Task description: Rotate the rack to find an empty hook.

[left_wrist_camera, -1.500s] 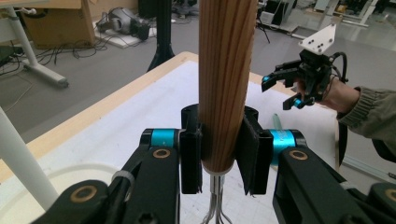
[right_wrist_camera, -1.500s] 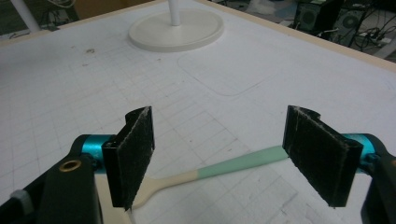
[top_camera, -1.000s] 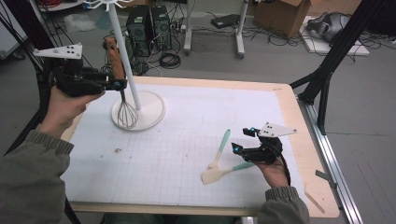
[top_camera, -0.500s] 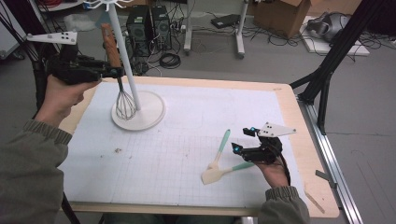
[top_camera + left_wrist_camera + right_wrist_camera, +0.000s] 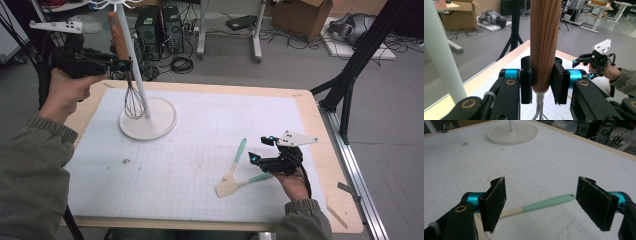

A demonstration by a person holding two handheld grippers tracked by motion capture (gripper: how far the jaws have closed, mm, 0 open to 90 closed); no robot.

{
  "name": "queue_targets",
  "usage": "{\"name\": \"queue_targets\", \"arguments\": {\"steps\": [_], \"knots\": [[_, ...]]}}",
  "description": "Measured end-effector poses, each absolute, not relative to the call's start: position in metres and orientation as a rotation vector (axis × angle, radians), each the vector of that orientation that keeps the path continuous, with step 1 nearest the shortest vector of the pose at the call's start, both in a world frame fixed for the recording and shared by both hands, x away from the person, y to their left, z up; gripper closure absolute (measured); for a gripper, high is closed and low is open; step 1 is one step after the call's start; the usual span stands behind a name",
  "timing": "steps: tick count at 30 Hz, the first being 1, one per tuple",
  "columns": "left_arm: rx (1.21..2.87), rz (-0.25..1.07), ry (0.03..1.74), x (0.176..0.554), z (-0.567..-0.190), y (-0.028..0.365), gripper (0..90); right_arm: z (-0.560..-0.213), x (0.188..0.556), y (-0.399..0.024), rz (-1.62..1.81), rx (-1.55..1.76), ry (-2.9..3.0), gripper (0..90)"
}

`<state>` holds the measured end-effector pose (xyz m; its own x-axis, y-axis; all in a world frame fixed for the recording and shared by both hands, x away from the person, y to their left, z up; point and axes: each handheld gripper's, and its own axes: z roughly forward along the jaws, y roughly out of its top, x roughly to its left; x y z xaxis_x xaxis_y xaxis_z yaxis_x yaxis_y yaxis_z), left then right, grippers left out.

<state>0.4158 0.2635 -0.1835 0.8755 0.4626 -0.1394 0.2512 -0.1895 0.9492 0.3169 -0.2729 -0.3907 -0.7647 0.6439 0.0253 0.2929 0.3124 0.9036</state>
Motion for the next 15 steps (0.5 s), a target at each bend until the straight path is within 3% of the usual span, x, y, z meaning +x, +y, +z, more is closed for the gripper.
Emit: {"name": "queue_targets", "arguments": {"steps": [15], "knots": [[1.766,0.180,0.582,0.435,-0.184,0.268,72.2,-0.391,0.318,-0.273,1.442,0.834,2.243,23.7]]}}
